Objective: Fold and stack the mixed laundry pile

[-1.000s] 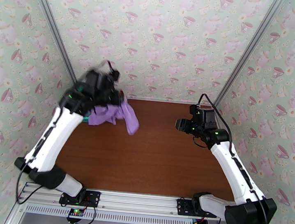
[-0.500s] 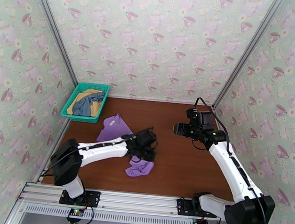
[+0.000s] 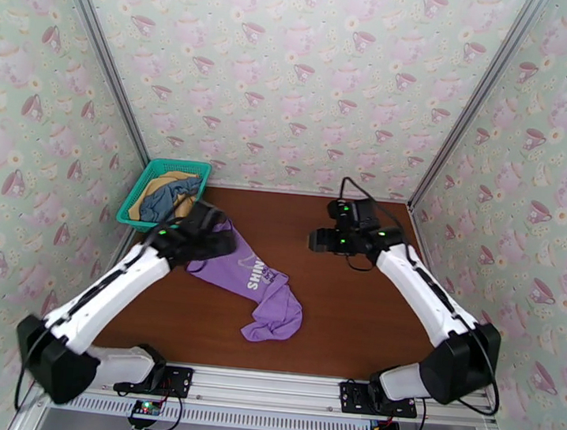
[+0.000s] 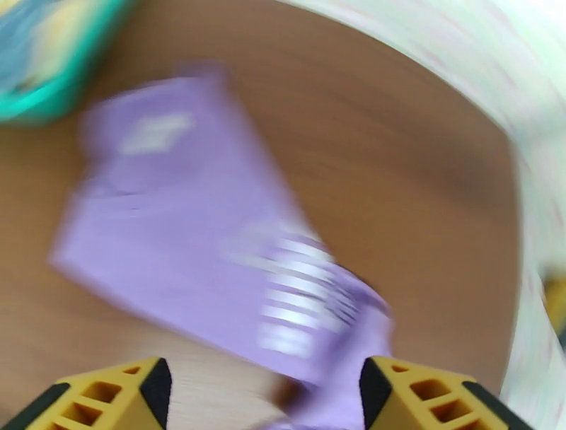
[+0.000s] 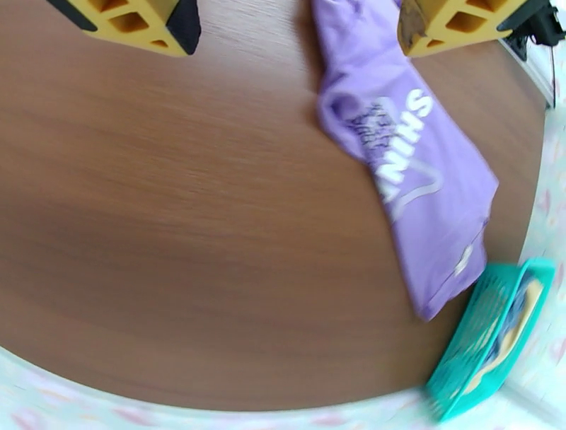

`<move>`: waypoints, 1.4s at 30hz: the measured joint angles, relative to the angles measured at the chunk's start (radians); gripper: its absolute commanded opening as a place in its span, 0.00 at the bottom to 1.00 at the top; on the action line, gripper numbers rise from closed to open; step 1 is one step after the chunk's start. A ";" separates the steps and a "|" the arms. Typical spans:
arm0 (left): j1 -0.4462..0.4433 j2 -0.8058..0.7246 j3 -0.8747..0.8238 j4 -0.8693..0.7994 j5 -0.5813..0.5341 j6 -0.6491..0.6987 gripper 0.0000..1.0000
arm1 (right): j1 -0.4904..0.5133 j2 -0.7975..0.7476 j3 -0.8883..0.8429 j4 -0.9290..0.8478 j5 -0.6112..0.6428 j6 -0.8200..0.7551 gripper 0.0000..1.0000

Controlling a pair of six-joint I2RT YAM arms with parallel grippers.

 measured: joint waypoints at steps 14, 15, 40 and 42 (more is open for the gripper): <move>0.256 0.199 -0.342 0.288 0.130 0.002 0.65 | 0.076 0.074 0.005 0.017 0.008 0.053 0.76; 0.265 0.217 -0.346 0.314 0.134 0.004 0.65 | 0.076 0.074 0.005 0.017 0.011 0.053 0.76; 0.300 0.378 -0.266 0.306 0.109 0.060 0.34 | 0.076 0.057 -0.037 0.035 0.021 0.079 0.74; 0.280 0.370 -0.266 0.314 0.103 0.061 0.41 | 0.076 0.044 -0.043 0.035 0.021 0.079 0.74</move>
